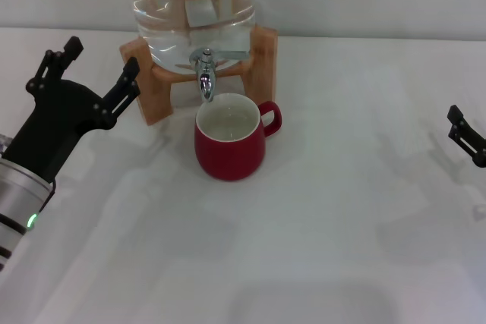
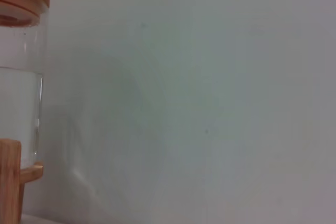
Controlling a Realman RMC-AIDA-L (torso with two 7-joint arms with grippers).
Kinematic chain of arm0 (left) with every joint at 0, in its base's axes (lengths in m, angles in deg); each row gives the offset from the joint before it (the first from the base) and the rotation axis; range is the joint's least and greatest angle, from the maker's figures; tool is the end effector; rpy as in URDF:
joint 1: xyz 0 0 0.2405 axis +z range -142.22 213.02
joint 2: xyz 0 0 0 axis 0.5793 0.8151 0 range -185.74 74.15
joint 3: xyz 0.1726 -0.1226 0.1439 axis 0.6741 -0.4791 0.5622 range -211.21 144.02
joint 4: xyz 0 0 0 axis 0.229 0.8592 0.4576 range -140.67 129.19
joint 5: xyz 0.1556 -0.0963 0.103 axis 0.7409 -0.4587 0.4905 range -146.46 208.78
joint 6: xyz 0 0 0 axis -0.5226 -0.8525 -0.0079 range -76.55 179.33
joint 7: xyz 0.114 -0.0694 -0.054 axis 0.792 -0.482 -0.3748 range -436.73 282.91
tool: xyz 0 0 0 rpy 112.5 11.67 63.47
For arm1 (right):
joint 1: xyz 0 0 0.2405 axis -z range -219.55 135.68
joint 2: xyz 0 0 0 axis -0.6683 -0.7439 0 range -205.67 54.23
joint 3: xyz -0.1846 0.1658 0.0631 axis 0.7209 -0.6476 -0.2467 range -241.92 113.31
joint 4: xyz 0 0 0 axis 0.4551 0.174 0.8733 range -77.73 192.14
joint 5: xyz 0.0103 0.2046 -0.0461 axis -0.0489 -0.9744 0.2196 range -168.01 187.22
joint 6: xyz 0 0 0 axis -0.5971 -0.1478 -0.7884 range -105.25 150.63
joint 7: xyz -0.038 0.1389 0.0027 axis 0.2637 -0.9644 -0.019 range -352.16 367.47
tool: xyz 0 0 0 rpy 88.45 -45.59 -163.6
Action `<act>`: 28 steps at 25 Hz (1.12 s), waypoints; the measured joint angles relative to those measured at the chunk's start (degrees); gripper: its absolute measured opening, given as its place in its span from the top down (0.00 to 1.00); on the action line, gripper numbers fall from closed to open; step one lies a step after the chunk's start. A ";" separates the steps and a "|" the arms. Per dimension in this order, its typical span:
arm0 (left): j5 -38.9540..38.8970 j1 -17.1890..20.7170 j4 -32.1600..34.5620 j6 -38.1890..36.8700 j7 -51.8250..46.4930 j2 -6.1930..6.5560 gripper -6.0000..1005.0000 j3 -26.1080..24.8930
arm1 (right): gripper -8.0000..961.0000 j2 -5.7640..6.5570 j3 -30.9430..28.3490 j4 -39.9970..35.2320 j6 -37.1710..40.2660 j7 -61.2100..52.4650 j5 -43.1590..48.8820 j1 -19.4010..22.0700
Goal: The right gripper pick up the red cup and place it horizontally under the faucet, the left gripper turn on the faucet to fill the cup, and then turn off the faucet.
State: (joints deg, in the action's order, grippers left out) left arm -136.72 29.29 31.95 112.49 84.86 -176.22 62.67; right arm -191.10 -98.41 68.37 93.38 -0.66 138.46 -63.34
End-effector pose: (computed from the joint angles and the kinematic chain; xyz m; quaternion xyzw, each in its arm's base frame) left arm -0.2885 0.2964 -0.0110 -0.7534 -0.1460 -0.3481 0.5385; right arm 0.3344 0.3056 -0.0167 -0.7522 0.1850 0.2888 0.5627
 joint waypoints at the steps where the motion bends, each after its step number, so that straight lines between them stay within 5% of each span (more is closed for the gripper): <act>1: 0.00 -0.49 -0.78 0.00 0.01 0.03 0.13 -0.34 | 0.11 -0.01 0.00 0.00 -0.01 0.00 0.00 -0.03; 28: 0.10 -1.96 -12.56 8.79 0.12 0.11 0.13 -7.05 | 0.11 0.06 0.53 0.00 2.20 0.32 0.64 -0.82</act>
State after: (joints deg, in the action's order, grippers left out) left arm -136.62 27.33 19.39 121.28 84.98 -176.11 55.62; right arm -191.04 -97.87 68.37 95.57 -0.34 139.09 -64.16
